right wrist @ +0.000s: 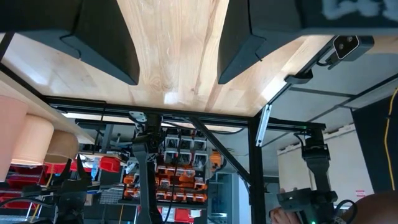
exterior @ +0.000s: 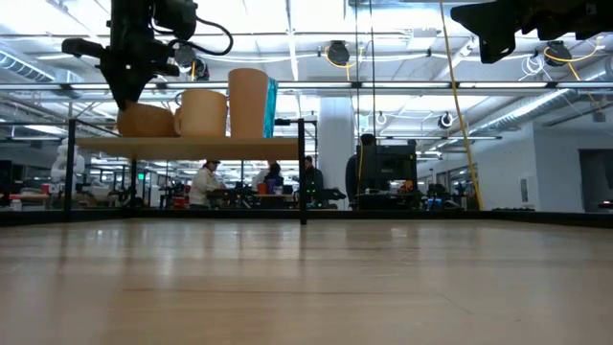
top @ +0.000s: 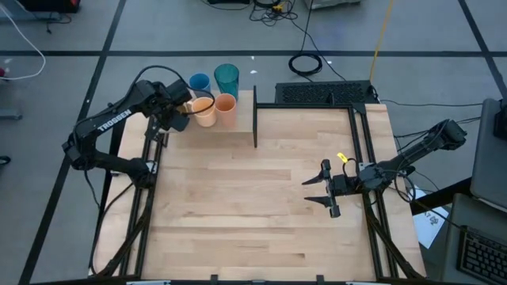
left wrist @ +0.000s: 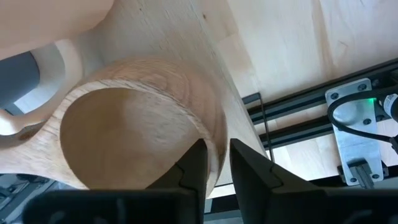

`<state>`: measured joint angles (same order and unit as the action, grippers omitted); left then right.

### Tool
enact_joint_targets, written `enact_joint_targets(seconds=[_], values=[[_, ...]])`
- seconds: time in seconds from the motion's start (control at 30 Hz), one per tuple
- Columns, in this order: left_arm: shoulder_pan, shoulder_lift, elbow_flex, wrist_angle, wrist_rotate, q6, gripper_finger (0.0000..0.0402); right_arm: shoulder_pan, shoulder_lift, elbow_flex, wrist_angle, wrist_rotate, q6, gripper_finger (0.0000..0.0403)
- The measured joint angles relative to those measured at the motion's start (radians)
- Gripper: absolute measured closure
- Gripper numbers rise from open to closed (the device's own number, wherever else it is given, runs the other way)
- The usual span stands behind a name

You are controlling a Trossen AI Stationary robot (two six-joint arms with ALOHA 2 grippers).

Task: Stack small to large cups/mugs on shelf
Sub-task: Put the wooden mug on the shelf, then return to Home Position

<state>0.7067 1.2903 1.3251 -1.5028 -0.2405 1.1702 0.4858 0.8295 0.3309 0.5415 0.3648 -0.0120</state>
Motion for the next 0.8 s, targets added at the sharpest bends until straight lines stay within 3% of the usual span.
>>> enact_joint_targets(seconds=[0.5, 0.8], values=[[0.0, 0.0, 0.0, 0.011, -0.043, -0.066, 0.0329, 0.0, 0.0, 0.0, 0.0, 0.0, 0.0, 0.0195], [0.0, -0.001, 0.0, 0.012, -0.058, -0.11, 0.0268, 0.0, 0.0, 0.0, 0.0, 0.0, 0.0, 0.0195]])
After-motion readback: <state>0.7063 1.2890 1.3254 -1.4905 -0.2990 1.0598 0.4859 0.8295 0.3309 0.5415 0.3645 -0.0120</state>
